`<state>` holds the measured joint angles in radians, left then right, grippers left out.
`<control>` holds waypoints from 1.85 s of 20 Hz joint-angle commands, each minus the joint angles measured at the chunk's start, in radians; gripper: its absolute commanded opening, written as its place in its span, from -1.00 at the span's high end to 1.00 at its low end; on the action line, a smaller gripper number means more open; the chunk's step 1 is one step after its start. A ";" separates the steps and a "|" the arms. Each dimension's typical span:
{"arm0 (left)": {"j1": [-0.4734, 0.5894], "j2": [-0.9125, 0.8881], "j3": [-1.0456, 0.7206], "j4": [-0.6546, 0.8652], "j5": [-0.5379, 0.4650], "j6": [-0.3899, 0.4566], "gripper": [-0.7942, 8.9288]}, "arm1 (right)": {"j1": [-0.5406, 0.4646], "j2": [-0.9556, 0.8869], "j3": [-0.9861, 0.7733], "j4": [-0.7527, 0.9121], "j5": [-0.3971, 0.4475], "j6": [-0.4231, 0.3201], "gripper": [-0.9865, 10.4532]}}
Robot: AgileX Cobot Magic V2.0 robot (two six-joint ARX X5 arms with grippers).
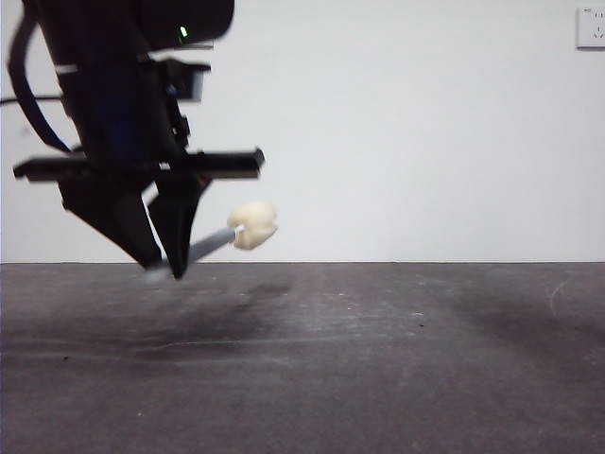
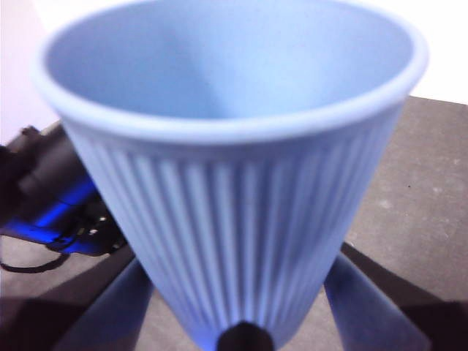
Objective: Pick up the cup brush,pick up the cup,insert the brush into the cup,clean the cup,put the cup brush back,put the cup back to the fixed position on the table
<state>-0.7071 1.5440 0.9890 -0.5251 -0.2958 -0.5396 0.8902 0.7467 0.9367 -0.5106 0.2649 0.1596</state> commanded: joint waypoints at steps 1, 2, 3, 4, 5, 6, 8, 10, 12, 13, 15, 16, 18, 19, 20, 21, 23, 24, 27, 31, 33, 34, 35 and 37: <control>0.003 0.050 -0.005 0.039 0.009 -0.065 0.85 | 0.002 -0.004 0.002 0.000 0.006 0.009 0.86; 0.003 0.062 -0.005 0.051 0.009 -0.065 0.85 | 0.002 -0.004 0.002 0.000 0.006 0.009 0.86; 0.003 0.076 -0.005 0.061 0.008 -0.065 0.85 | 0.002 -0.003 0.002 0.000 0.006 0.009 0.86; 0.003 0.086 -0.005 0.069 -0.001 -0.065 0.85 | 0.002 -0.003 0.002 0.001 0.005 0.009 0.86; 0.004 0.097 -0.005 0.076 -0.016 -0.065 0.85 | 0.002 -0.003 0.002 0.001 0.005 0.009 0.86; 0.009 0.107 -0.005 0.087 -0.016 -0.064 0.85 | 0.002 -0.003 0.002 0.001 0.006 0.009 0.86; 0.016 0.133 -0.005 0.102 -0.012 -0.063 0.85 | 0.002 -0.003 0.002 0.000 0.005 0.010 0.86; 0.019 0.162 -0.005 0.106 -0.008 -0.063 0.85 | 0.002 -0.003 0.002 0.001 0.005 0.010 0.86; 0.019 0.178 -0.005 0.107 0.002 -0.061 0.85 | 0.002 -0.003 0.002 0.000 0.005 0.010 0.86; 0.020 0.179 -0.005 0.111 0.002 -0.060 0.85 | 0.002 -0.003 0.002 0.000 0.005 0.010 0.86; 0.022 0.179 -0.005 0.121 0.002 -0.059 0.85 | 0.002 -0.003 0.002 0.000 0.005 0.010 0.86; 0.023 0.179 -0.005 0.120 0.002 -0.056 0.85 | 0.002 -0.003 0.002 0.000 0.005 0.010 0.86; 0.025 0.191 -0.005 0.118 0.011 -0.002 0.85 | 0.002 -0.003 0.002 -0.001 0.003 0.010 0.86; 0.024 0.201 -0.005 0.111 0.014 0.020 0.85 | 0.002 -0.003 0.002 -0.001 0.003 0.011 0.86; 0.024 0.211 -0.005 0.101 0.017 0.019 0.83 | 0.002 -0.003 0.002 -0.001 0.003 0.017 0.86; 0.024 0.221 -0.005 0.102 0.033 0.019 0.82 | 0.002 -0.003 0.002 0.000 0.003 0.017 0.86; 0.024 0.223 -0.005 0.108 0.061 0.016 0.68 | 0.002 -0.003 0.002 -0.001 0.003 0.017 0.86; 0.024 0.223 -0.005 0.113 0.064 0.016 0.55 | 0.002 -0.003 0.002 -0.003 0.003 0.017 0.86; 0.029 0.223 -0.005 0.093 0.102 0.016 0.17 | 0.002 -0.003 0.002 -0.031 0.003 0.017 0.86; 0.029 0.198 -0.005 0.060 0.131 0.017 0.17 | 0.002 0.000 0.002 -0.038 0.004 0.016 0.86; 0.029 0.153 -0.004 0.063 0.125 0.019 0.17 | 0.002 0.009 0.002 -0.037 0.008 0.016 0.86; 0.029 0.124 -0.004 0.063 0.115 0.020 0.17 | 0.002 0.019 0.002 -0.031 0.031 0.016 0.86; 0.029 0.092 -0.004 0.064 0.113 0.023 0.17 | 0.002 0.034 0.002 -0.018 0.048 0.010 0.86; 0.029 0.013 -0.004 0.063 0.114 0.053 0.17 | -0.002 0.082 -0.003 0.041 0.070 -0.008 0.86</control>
<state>-0.6796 1.5646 0.9890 -0.4664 -0.1764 -0.5079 0.8894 0.8280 0.9363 -0.4812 0.3374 0.1600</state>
